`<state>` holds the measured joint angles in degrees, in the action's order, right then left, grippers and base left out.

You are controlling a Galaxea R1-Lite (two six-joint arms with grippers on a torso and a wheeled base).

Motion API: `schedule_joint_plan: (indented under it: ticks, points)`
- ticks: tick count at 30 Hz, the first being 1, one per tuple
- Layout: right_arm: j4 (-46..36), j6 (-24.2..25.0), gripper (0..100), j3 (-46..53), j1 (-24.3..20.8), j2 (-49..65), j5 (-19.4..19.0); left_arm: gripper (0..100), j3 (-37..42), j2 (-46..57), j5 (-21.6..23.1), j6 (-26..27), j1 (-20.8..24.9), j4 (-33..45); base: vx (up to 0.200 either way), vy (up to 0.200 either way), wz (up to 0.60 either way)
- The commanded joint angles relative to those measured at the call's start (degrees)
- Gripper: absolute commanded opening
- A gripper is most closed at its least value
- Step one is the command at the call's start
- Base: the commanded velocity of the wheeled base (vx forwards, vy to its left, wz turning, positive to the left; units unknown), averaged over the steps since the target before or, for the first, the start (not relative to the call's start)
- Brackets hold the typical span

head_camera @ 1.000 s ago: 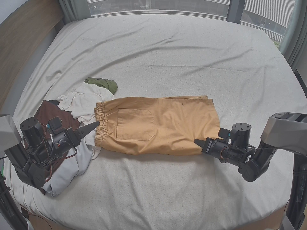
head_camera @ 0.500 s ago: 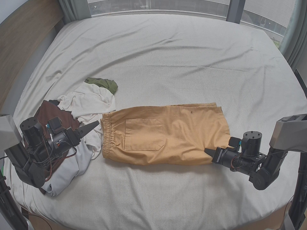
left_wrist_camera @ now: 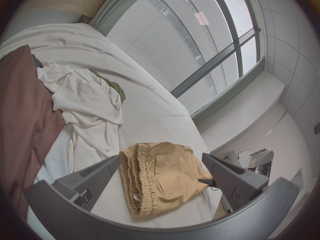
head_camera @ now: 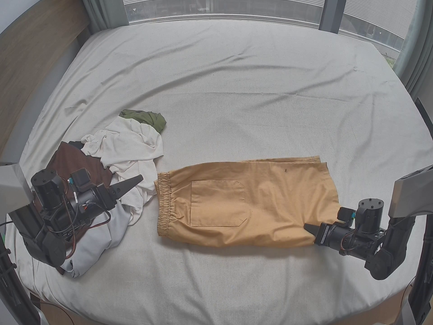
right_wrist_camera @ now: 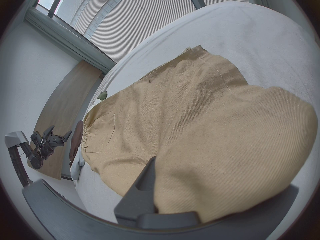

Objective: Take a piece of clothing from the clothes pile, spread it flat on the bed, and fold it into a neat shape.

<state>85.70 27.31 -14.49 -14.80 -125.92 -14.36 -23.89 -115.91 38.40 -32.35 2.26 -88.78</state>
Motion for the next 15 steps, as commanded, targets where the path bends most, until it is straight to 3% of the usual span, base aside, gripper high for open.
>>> schedule_joint_plan:
  ticks: [1,15]
  points:
    - [0.52,-0.15,0,2.10,0.39,-0.47,-0.05,100,0.16,-0.55,0.01,0.01,0.29,0.01,0.000,0.000,0.00]
    - [0.61,-1.99,0,4.48,2.23,-0.91,-0.14,100,0.34,-1.07,0.01,0.80,0.91,-0.07,0.000,0.000,0.00]
